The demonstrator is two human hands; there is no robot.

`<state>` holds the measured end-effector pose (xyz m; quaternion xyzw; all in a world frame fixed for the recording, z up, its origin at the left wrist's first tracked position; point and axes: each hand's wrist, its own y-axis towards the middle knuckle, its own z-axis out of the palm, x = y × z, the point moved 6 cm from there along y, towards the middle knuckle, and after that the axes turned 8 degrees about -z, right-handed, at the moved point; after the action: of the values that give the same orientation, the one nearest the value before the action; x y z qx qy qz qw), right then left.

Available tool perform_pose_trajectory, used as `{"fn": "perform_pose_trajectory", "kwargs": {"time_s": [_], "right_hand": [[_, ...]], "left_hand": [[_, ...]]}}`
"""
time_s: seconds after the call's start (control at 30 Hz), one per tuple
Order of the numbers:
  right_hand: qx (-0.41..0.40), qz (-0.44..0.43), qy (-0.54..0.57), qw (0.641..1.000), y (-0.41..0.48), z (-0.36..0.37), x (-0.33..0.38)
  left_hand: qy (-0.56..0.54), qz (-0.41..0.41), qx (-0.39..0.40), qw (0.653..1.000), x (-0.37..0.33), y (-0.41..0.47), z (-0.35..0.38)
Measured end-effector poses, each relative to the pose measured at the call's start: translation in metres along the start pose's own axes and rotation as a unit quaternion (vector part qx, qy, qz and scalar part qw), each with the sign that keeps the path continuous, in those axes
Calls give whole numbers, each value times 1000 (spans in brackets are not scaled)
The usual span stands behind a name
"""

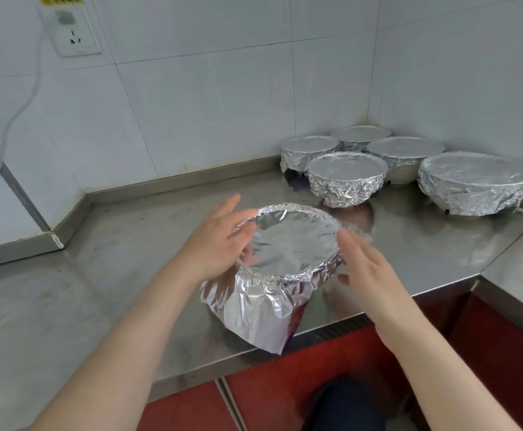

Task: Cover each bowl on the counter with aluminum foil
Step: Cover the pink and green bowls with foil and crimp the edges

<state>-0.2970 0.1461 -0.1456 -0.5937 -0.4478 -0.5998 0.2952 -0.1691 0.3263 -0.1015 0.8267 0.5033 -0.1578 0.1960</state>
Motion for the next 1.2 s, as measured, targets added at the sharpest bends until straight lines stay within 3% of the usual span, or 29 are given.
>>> {"fn": "perform_pose_trajectory", "kwargs": {"time_s": [0.13, 0.33, 0.43, 0.57, 0.67, 0.83, 1.07, 1.2], "right_hand": [[57, 0, -82, 995, 15, 11, -1], [25, -42, -128, 991, 65, 5, 3], [23, -13, -48, 998, 59, -15, -6], [105, 35, 44, 993, 35, -23, -20], [141, 16, 23, 990, 27, -18, -24], [121, -3, 16, 992, 25, -14, -20], [183, 11, 137, 973, 16, 3, -10], [120, -59, 20, 991, 24, -1, -13]], "left_hand": [[-67, -22, 47, 996, -7, -8, 16], [27, -56, 90, 994, -17, -26, 9], [70, 30, 10, 997, -24, -41, -4], [-24, 105, -98, 989, -31, -46, -10], [-52, 113, -94, 988, -34, -45, 0], [-61, 121, -113, 984, -45, -45, 3], [-53, 119, -119, 984, -56, -46, 11], [-40, 112, -123, 985, -60, -46, 13]]}}
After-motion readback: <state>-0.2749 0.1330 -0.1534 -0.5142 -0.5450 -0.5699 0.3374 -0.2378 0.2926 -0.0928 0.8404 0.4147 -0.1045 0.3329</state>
